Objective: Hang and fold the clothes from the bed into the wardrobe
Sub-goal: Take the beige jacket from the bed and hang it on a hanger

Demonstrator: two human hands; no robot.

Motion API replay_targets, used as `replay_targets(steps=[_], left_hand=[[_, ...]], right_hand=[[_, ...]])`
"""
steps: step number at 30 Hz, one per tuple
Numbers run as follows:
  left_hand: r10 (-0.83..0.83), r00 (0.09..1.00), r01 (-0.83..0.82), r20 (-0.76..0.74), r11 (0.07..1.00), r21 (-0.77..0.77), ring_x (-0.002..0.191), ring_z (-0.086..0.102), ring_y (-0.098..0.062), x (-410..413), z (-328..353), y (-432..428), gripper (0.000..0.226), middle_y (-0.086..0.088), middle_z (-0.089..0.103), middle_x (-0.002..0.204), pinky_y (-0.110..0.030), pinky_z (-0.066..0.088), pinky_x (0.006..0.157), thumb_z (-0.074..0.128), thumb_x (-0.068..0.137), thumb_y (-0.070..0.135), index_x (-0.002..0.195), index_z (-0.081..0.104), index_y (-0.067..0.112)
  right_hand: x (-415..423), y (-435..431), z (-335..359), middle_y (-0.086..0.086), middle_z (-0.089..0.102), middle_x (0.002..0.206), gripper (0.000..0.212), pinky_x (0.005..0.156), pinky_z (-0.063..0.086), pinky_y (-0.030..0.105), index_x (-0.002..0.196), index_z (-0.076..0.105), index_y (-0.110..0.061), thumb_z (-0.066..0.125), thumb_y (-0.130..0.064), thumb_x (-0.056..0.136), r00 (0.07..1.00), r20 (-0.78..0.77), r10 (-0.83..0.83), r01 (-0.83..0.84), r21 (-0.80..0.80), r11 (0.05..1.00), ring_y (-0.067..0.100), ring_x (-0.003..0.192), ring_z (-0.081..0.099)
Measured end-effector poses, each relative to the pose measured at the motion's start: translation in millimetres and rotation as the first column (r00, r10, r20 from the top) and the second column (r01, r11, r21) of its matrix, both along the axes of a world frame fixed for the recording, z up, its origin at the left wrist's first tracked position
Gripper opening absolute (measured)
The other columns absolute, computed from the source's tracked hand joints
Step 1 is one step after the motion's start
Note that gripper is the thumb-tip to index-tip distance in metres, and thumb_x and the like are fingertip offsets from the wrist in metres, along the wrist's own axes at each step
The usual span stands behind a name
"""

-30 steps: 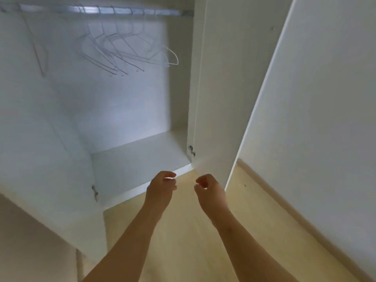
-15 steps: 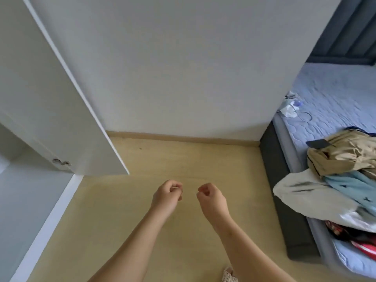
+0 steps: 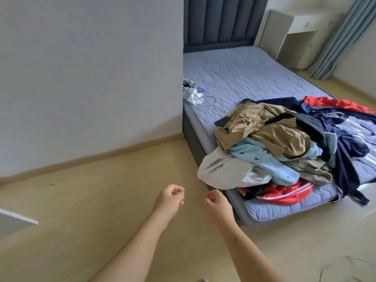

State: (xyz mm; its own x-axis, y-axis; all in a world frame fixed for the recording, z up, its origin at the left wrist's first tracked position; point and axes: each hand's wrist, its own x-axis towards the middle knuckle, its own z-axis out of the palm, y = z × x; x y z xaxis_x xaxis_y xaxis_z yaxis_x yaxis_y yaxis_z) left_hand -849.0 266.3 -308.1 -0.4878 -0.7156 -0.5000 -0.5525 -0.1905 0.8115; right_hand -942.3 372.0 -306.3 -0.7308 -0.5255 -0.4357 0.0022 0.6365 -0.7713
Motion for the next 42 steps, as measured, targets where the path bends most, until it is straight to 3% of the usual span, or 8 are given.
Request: replay_targets(steps=[6, 11, 17, 22, 27, 30, 37, 42], left_hand=[[-0.12, 0.993, 0.12, 0.007, 0.993, 0.019, 0.074, 0.06, -0.014, -84.6, -2.6, 35.6, 0.018, 0.001, 0.062, 0.087, -0.026, 0.042, 0.069, 0.047, 0.09, 0.013, 0.082, 0.056, 0.026], [-0.192, 0.981, 0.192, 0.038, 0.981, 0.016, 0.074, 0.058, -0.011, -139.2, -5.9, 38.4, 0.018, 0.002, 0.062, 0.09, -0.025, 0.043, 0.064, 0.046, 0.092, 0.012, 0.084, 0.056, 0.025], [-0.28, 0.959, 0.278, 0.033, 0.959, 0.044, 0.072, 0.055, -0.012, -225.2, -14.5, 22.8, 0.018, -0.001, 0.059, 0.08, -0.023, 0.043, 0.061, 0.046, 0.091, 0.01, 0.085, 0.056, 0.024], [-0.326, 0.945, 0.325, 0.013, 0.945, 0.036, 0.08, 0.058, -0.019, -319.8, -13.4, -14.7, 0.017, -0.003, 0.062, 0.082, -0.04, 0.052, 0.083, 0.047, 0.092, 0.014, 0.085, 0.057, 0.026], [-0.439, 0.898, 0.438, 0.038, 0.899, 0.025, 0.081, 0.059, -0.018, -400.2, -10.1, -31.3, 0.017, 0.0, 0.063, 0.083, -0.034, 0.05, 0.08, 0.047, 0.092, 0.015, 0.084, 0.056, 0.027], [-0.476, 0.878, 0.475, 0.047, 0.879, 0.035, 0.084, 0.059, -0.02, -441.9, -9.7, -31.6, 0.017, -0.001, 0.061, 0.085, -0.038, 0.049, 0.089, 0.047, 0.093, 0.012, 0.085, 0.056, 0.024], [-0.449, 0.888, 0.448, 0.095, 0.893, 0.037, 0.073, 0.053, -0.021, -521.0, -35.8, -4.5, 0.026, -0.005, 0.058, 0.077, -0.032, 0.043, 0.068, 0.044, 0.089, 0.005, 0.079, 0.06, 0.023], [-0.366, 0.898, 0.366, 0.244, 0.929, 0.045, 0.069, 0.055, -0.016, -566.8, -71.6, 28.8, 0.033, 0.002, 0.058, 0.077, -0.026, 0.041, 0.061, 0.039, 0.089, 0.006, 0.076, 0.058, 0.03]], right_hand=[[-75.0, 45.5, -5.3, -0.005, 0.059, 0.087, 0.011, 0.054, 0.039, 0.021, 0.092, 0.052, -0.023, 0.045, -0.016, 0.087, 0.988, 0.047, -0.149, 0.149, -0.008, 0.989, 0.011, 0.068, 0.054], [-113.8, 55.7, -16.9, -0.01, 0.059, 0.078, 0.016, 0.059, 0.042, 0.023, 0.078, 0.05, -0.029, 0.046, -0.015, 0.085, 0.96, 0.103, -0.262, 0.263, -0.003, 0.965, 0.01, 0.069, 0.055], [-193.7, 50.8, -25.1, -0.006, 0.06, 0.086, 0.012, 0.057, 0.038, 0.018, 0.091, 0.054, -0.023, 0.048, -0.012, 0.087, 0.94, 0.071, -0.333, 0.335, -0.017, 0.942, 0.006, 0.076, 0.054], [-278.6, 25.7, -19.4, -0.01, 0.056, 0.086, 0.011, 0.052, 0.035, 0.015, 0.093, 0.052, -0.025, 0.047, -0.015, 0.09, 0.94, 0.042, -0.338, 0.338, 0.011, 0.941, 0.002, 0.074, 0.053], [-342.8, 14.7, -18.3, -0.008, 0.057, 0.086, 0.009, 0.055, 0.036, 0.018, 0.092, 0.053, -0.023, 0.048, -0.016, 0.09, 0.899, 0.043, -0.436, 0.435, 0.016, 0.9, 0.003, 0.075, 0.053], [-372.1, 21.1, -23.0, -0.009, 0.056, 0.085, 0.01, 0.056, 0.037, 0.019, 0.088, 0.052, -0.024, 0.048, -0.015, 0.09, 0.869, 0.078, -0.489, 0.489, 0.015, 0.872, 0.005, 0.077, 0.054], [-452.7, 51.3, -41.0, 0.0, 0.06, 0.085, 0.01, 0.063, 0.043, 0.028, 0.089, 0.054, -0.02, 0.046, -0.014, 0.088, 0.855, 0.163, -0.492, 0.49, 0.051, 0.87, 0.019, 0.083, 0.059], [-524.1, 86.4, -53.9, -0.007, 0.059, 0.083, 0.014, 0.056, 0.04, 0.024, 0.082, 0.051, -0.027, 0.046, -0.014, 0.087, 0.895, 0.167, -0.414, 0.404, 0.093, 0.91, 0.013, 0.078, 0.059]])
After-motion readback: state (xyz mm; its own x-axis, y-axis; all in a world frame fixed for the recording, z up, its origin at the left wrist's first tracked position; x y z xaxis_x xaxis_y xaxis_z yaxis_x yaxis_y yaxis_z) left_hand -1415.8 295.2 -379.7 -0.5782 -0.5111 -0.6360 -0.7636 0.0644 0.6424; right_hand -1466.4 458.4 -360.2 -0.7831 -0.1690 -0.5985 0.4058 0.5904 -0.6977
